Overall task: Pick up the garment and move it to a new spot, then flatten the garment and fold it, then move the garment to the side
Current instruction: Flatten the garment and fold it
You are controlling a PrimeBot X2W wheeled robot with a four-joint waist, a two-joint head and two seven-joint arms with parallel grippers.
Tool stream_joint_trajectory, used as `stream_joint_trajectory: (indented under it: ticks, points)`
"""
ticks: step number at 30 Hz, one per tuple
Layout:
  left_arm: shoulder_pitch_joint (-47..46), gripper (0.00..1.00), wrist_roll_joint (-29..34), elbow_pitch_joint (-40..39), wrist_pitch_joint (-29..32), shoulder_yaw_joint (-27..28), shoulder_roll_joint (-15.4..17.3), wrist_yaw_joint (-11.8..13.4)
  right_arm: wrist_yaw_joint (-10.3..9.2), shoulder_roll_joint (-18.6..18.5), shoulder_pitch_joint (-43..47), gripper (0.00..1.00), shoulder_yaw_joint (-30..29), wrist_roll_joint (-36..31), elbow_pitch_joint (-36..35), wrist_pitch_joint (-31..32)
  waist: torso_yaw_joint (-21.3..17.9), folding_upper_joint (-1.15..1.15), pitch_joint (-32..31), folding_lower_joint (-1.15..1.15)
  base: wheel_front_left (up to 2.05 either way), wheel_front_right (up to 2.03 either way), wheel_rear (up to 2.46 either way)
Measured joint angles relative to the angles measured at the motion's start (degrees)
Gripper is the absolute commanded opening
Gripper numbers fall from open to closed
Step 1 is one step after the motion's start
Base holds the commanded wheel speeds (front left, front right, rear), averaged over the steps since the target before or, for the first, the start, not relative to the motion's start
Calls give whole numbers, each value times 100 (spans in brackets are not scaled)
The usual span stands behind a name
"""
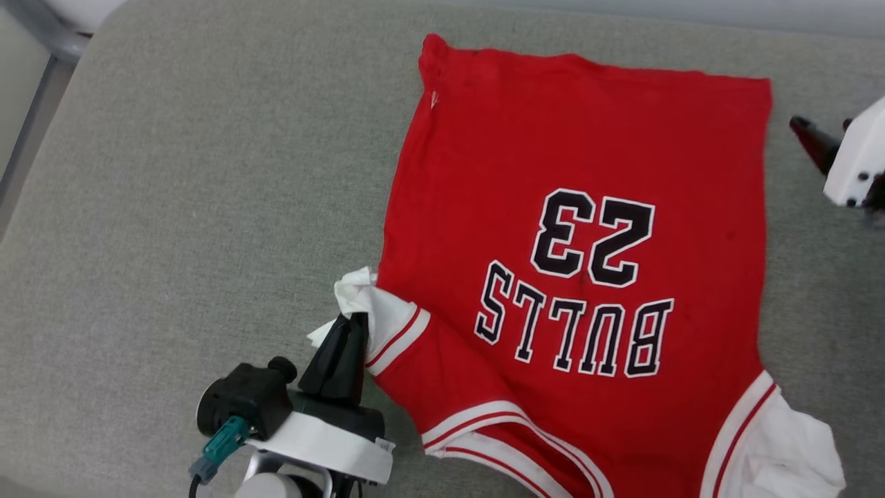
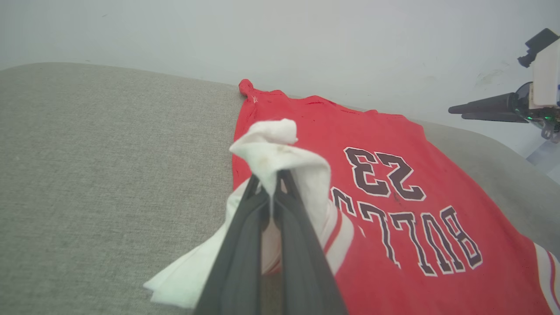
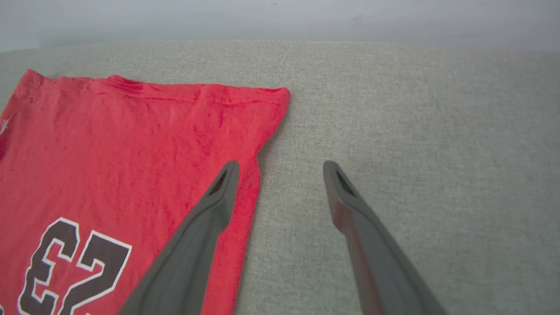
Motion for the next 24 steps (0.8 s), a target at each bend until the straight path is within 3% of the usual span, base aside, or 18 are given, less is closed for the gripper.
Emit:
stream_joint_trajectory:
  ticks: [8, 17, 18, 19, 20, 24]
  points:
    - [-317, 0, 208, -103, -2, 3, -347, -307, 0, -148, -1317, 100, 172, -416, 768, 770, 438, 0, 710, 0, 0, 0, 0]
    - [-502, 0, 343, -99, -9, 26, -559, -517, -1, -247, -1864, 100, 269, -581, 1438, 1352, 766, 0, 1268, -2, 0, 0, 0]
    - [-502, 0, 344, -94, -9, 38, -570, -541, -1, -258, -1908, 52, 257, -580, 1491, 1455, 779, 0, 1289, -3, 0, 0, 0]
    - [-502, 0, 347, -86, -9, 51, -580, -543, -1, -261, -1944, 16, 253, -579, 1533, 1532, 784, 0, 1298, -3, 0, 0, 0]
    - [-502, 0, 349, -81, -9, 63, -589, -553, -1, -264, -1965, 0, 235, -577, 1573, 1582, 786, 0, 1299, -3, 0, 0, 0]
    - [-501, 0, 350, -34, -9, 93, -613, -592, 0, -280, -1979, 0, 255, -575, 1650, 1664, 790, 0, 1254, -2, 0, 0, 0]
